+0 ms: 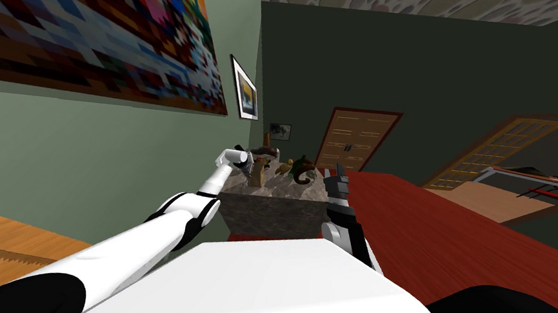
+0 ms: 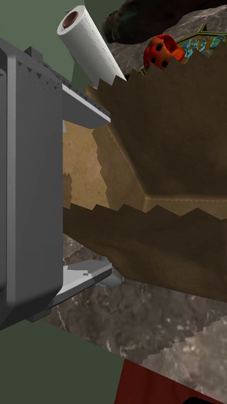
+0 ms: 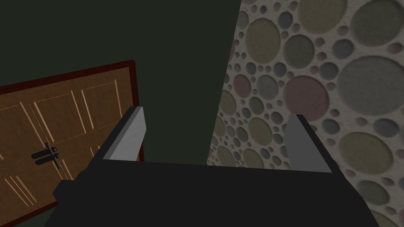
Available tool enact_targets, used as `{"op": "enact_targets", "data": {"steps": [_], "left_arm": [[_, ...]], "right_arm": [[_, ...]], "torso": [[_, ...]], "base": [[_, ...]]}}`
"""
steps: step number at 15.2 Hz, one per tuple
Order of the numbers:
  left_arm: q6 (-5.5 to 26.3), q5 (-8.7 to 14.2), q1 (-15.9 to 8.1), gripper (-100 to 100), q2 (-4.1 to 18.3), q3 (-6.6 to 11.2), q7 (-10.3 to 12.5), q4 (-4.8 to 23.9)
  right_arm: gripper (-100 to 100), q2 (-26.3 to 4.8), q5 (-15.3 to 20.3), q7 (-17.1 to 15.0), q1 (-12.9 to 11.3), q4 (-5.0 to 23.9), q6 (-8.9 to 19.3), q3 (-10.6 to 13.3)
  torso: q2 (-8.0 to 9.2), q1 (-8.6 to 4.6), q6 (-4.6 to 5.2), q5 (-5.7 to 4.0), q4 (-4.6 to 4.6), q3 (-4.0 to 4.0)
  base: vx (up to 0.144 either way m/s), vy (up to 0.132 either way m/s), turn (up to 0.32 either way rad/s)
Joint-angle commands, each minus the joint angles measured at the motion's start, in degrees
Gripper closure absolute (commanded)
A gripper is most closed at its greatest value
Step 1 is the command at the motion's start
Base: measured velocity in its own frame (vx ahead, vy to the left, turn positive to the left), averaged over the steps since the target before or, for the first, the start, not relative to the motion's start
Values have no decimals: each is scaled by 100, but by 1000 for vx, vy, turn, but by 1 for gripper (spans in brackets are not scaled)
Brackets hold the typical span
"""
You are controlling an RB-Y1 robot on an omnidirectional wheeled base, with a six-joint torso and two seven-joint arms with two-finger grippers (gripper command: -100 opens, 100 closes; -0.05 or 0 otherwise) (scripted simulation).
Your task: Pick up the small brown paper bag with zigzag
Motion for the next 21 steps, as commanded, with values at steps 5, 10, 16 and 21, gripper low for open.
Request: {"op": "enact_targets", "data": {"steps": [5, 10, 16, 21], "left_arm": [[703, 114, -390, -100, 10, 29, 80, 288], [1209, 158, -551, -100, 13, 42, 111, 405], [1836, 229, -813, -100, 18, 63, 162, 594], [2527, 289, -1037, -100, 20, 82, 205, 752]], "right_arm": [[0, 0, 0, 0, 0, 0, 0, 0], [0, 0, 0, 0, 0, 0, 0, 0], [0, 0, 0, 0, 0, 0, 0, 0], [0, 0, 0, 0, 0, 0, 0, 0]], "torso": [[4, 2, 0, 1, 1, 2], [-2, 0, 0, 0, 0, -1], [1, 0, 0, 0, 1, 1], [2, 1, 0, 0, 1, 1]], "base": [[35, 1, 3], [46, -2, 2], [38, -2, 1], [38, -1, 0]]}}
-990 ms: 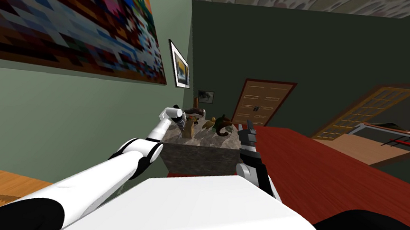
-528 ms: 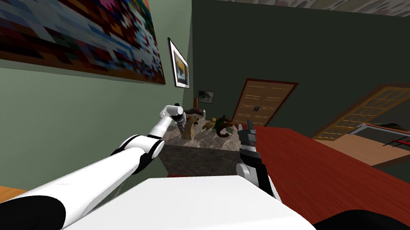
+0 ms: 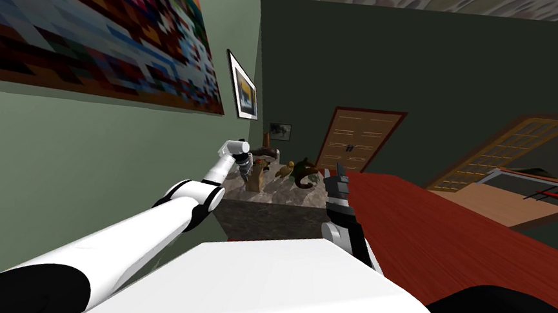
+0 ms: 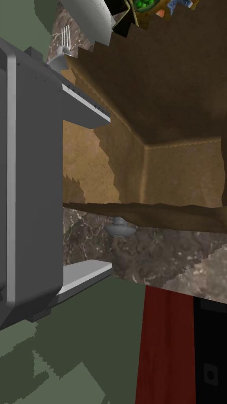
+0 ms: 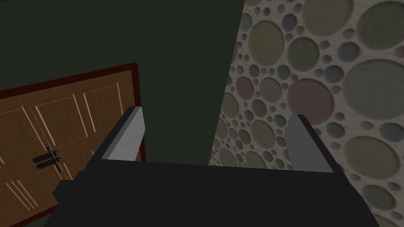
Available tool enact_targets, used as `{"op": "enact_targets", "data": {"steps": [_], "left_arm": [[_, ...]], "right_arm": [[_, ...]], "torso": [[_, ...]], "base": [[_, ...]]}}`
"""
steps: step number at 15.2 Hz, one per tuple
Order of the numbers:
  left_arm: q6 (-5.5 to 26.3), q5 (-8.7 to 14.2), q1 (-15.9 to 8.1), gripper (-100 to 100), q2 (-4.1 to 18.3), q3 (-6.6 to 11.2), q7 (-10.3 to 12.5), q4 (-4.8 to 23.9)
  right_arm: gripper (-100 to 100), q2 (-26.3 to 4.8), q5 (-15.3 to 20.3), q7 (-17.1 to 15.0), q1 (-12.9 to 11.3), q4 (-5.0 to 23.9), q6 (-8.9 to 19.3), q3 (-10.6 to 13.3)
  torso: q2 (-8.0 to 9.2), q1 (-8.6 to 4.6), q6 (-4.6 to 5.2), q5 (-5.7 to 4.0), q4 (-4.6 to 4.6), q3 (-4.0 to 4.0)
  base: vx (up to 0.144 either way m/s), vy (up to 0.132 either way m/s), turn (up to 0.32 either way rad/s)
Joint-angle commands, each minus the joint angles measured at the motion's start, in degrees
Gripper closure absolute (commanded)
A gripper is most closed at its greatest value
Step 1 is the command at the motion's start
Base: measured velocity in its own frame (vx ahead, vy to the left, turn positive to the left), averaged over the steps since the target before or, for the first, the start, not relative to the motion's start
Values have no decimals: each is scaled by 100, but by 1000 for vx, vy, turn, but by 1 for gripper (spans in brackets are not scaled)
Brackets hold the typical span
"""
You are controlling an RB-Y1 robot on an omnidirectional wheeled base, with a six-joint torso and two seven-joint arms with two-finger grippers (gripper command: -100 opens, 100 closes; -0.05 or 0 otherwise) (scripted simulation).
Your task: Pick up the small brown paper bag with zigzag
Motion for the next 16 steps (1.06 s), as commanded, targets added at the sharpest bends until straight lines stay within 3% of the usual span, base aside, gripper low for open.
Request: {"op": "enact_targets", "data": {"steps": [1, 2, 4, 7, 8, 9, 13, 15, 16], "left_arm": [[240, 7, -68, -100, -7, -1, 5, 76], [370, 13, -92, -100, -7, 1, 10, 93], [77, -41, 29, -100, -49, -26, -27, 147], [-109, -90, 115, -100, -87, -49, -65, 238], [-1, -63, 90, -100, -60, -34, -51, 179], [-34, -68, 100, 100, -64, -37, -58, 190], [-30, -67, 101, 100, -65, -39, -62, 191], [225, -2, -40, 100, -18, -6, 4, 74], [129, -26, 35, 100, -41, -20, -16, 84]], "right_arm": [[0, 0, 0, 0, 0, 0, 0, 0], [0, 0, 0, 0, 0, 0, 0, 0], [0, 0, 0, 0, 0, 0, 0, 0], [0, 0, 0, 0, -1, 0, 0, 0], [0, 0, 0, 0, -1, 0, 0, 0], [0, 0, 0, 0, -1, 0, 0, 0], [0, 0, 0, 0, -1, 0, 0, 0], [0, 0, 0, 0, 0, 0, 0, 0], [0, 0, 0, 0, 0, 0, 0, 0]], "torso": [[0, 0, 0, 0, 0, 0], [2, 0, 0, 0, 0, 1], [7, 1, 0, 0, 1, 4], [17, 2, 0, 1, 2, 9], [18, 2, 0, 1, 3, 10], [19, 2, 0, 1, 4, 11], [13, 3, -1, 2, 4, 8], [15, 2, -2, -1, 11, 13], [16, 2, -3, -2, 14, 15]], "base": [[28, -4, 1], [23, -2, 0], [8, -1, -8], [-9, 0, -19], [-7, 0, -5], [0, 0, 0], [0, 0, 0], [7, 0, 28], [10, 1, 15]]}}
